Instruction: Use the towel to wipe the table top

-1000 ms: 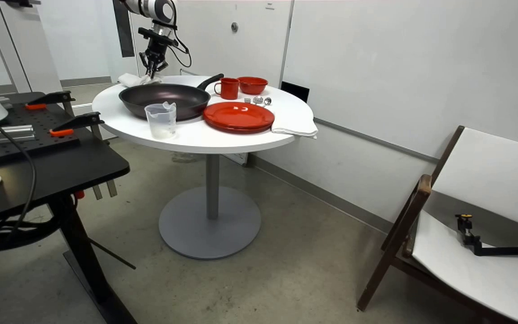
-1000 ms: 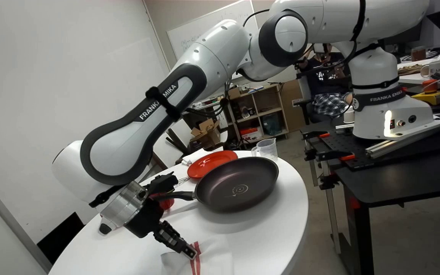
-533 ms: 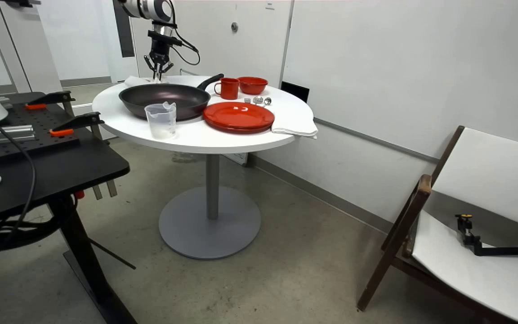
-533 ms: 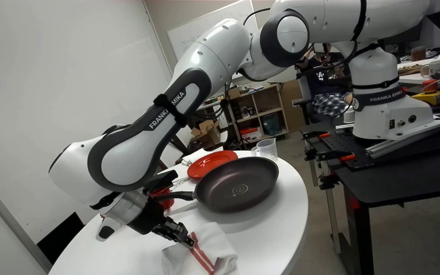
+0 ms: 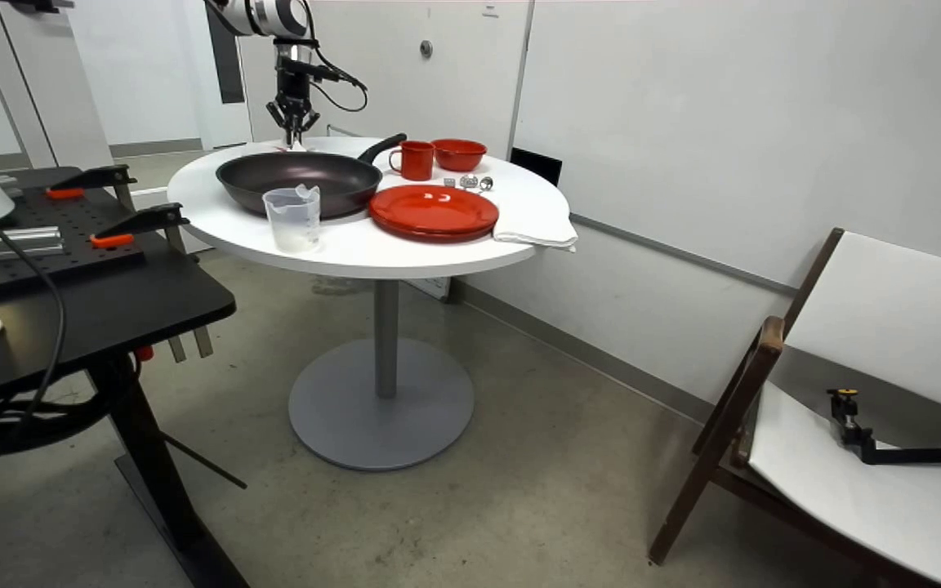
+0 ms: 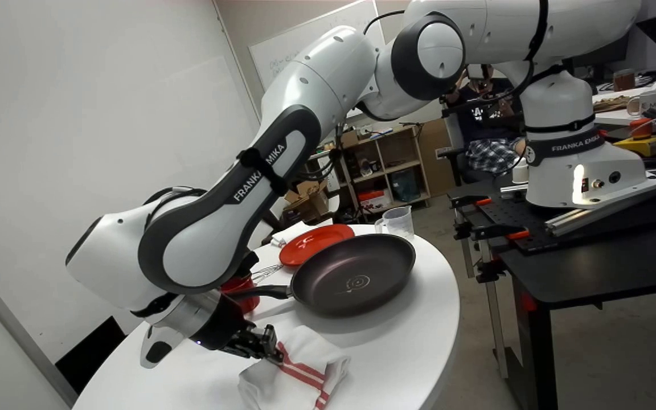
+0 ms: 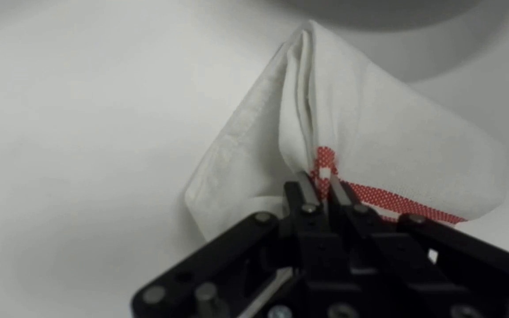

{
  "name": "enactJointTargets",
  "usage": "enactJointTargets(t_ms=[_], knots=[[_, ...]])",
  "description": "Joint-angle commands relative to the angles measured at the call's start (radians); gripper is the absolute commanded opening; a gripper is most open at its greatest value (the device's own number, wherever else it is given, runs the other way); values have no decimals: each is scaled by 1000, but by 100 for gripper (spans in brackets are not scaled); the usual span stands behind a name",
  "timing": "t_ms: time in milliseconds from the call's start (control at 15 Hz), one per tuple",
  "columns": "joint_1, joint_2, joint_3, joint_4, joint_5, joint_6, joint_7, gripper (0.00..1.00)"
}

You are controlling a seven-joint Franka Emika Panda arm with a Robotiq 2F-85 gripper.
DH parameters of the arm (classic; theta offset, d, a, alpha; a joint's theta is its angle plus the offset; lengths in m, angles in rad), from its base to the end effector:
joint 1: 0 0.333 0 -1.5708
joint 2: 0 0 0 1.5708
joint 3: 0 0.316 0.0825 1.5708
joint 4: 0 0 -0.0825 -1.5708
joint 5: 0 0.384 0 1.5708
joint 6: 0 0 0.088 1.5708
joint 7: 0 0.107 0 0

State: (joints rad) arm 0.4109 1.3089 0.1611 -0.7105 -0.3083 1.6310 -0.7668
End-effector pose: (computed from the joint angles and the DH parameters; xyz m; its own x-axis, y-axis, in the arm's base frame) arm 0.6749 0.3318 0.1152 0.1949 0.9154 -0.3523 0.9488 -0.2670 -0.1688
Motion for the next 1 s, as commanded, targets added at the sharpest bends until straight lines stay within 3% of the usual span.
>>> enactJointTargets(t_ms=[0,400,933], knots=[[0,9,22,32,49,-7,92,4],[2,33,34,106,173,-18,385,2],[-28,85,15,148,197,191,690,2]])
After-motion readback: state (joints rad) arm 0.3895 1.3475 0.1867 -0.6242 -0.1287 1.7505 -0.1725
